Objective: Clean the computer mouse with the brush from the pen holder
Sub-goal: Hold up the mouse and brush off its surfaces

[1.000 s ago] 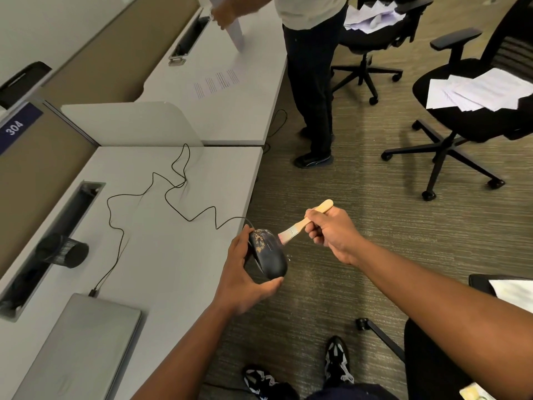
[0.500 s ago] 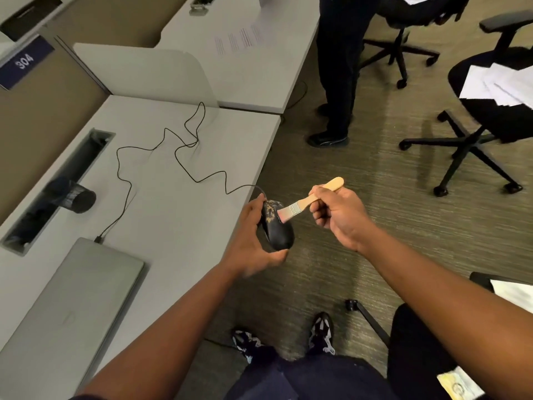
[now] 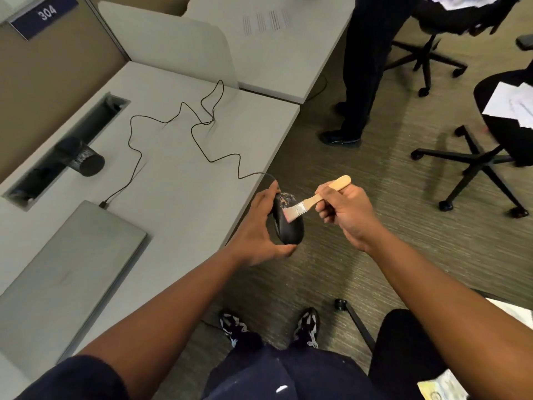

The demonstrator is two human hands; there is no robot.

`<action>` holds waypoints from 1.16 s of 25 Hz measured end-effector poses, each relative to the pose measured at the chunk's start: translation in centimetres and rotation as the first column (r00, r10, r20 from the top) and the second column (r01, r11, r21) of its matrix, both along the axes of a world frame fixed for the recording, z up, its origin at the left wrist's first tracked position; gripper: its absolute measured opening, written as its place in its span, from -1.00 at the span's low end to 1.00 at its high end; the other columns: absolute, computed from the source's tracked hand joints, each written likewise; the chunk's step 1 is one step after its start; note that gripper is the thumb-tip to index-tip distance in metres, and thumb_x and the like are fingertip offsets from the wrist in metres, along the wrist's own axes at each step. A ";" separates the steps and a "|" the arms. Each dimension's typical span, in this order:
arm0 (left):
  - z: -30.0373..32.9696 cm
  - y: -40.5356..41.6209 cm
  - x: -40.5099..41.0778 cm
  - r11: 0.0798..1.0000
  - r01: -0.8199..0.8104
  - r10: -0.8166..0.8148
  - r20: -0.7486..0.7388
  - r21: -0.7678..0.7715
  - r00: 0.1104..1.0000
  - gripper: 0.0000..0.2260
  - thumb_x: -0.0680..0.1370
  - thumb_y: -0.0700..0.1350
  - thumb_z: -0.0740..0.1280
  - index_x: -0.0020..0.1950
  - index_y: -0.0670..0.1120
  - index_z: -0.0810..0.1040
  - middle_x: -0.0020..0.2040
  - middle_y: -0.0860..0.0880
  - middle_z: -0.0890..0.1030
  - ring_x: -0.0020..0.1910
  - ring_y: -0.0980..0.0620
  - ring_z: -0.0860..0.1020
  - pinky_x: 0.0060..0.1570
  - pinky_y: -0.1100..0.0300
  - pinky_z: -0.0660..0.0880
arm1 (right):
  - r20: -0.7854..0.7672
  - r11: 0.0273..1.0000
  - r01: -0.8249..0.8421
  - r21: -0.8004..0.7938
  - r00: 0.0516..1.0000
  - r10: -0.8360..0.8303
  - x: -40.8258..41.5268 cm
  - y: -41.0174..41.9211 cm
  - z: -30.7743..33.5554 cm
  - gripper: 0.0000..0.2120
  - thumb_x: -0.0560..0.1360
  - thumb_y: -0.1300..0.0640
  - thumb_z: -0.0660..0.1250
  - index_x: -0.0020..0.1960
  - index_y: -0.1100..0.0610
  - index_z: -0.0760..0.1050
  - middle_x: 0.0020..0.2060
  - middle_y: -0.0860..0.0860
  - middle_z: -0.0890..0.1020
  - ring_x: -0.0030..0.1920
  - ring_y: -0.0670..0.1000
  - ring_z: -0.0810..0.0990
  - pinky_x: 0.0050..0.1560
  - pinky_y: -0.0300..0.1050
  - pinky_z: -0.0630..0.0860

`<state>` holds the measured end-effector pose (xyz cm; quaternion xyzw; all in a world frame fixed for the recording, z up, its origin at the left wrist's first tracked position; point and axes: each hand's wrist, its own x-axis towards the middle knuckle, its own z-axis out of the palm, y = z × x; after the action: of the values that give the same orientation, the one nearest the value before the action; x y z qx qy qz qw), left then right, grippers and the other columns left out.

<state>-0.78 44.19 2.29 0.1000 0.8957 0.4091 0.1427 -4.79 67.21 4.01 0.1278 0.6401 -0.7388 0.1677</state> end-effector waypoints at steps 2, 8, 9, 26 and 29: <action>0.0 -0.2 0.2 1.000 -0.001 0.001 0.000 -0.004 1.000 0.24 0.34 0.09 0.73 0.75 0.14 -0.08 0.57 0.29 0.18 0.55 0.19 0.22 0.54 0.12 0.35 | -0.022 0.998 0.018 0.066 1.000 -0.016 -0.1 0.3 0.1 -0.86 0.67 0.12 0.34 0.06 0.20 0.60 -0.40 0.00 0.65 -0.43 -0.11 0.54 -0.42 -0.27 0.48; -0.4 -0.8 0.4 0.999 -0.013 0.014 0.032 -0.038 0.999 0.28 0.33 0.07 0.74 0.76 0.15 -0.11 0.63 0.21 0.16 0.61 0.09 0.23 0.60 -0.01 0.35 | -0.049 0.973 0.105 0.205 0.994 -0.096 -0.1 0.7 0.1 -0.88 0.67 0.11 0.34 0.05 0.16 0.60 -0.37 0.01 0.64 -0.40 -0.11 0.54 -0.37 -0.25 0.50; -0.4 -0.8 0.4 0.999 -0.009 0.011 0.041 -0.041 0.999 0.28 0.33 0.07 0.74 0.76 0.16 -0.12 0.64 0.20 0.15 0.61 0.09 0.23 0.61 -0.02 0.35 | -0.050 0.979 0.110 0.174 0.993 -0.103 0.0 0.5 0.2 -0.89 0.67 0.12 0.35 0.04 0.15 0.60 -0.37 0.01 0.65 -0.40 -0.11 0.55 -0.37 -0.25 0.51; 0.3 -0.2 -0.4 0.993 -0.025 0.034 0.078 -0.112 0.996 0.28 0.29 0.11 0.75 0.75 0.15 -0.07 0.64 0.06 0.29 0.60 0.01 0.32 0.55 -0.15 0.43 | 0.010 0.993 -0.046 0.104 0.999 0.045 -0.6 -0.8 0.4 -0.89 0.68 0.18 0.33 0.04 0.17 0.62 -0.28 0.08 0.74 -0.31 -0.02 0.65 -0.34 -0.22 0.54; 0.5 -0.1 -0.4 0.994 -0.012 0.022 0.092 -0.109 0.996 0.34 0.30 0.08 0.75 0.74 0.22 -0.20 0.69 0.06 0.22 0.64 -0.01 0.27 0.59 -0.15 0.38 | 0.001 0.976 -0.066 0.210 0.998 0.067 -1.0 0.0 0.4 -0.88 0.67 0.16 0.34 0.02 0.14 0.62 -0.30 0.06 0.74 -0.31 -0.02 0.64 -0.33 -0.19 0.54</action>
<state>-1.19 44.08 2.79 0.0656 0.9097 0.3655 0.1858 -5.81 67.21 4.42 0.1210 0.7188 -0.6616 0.1761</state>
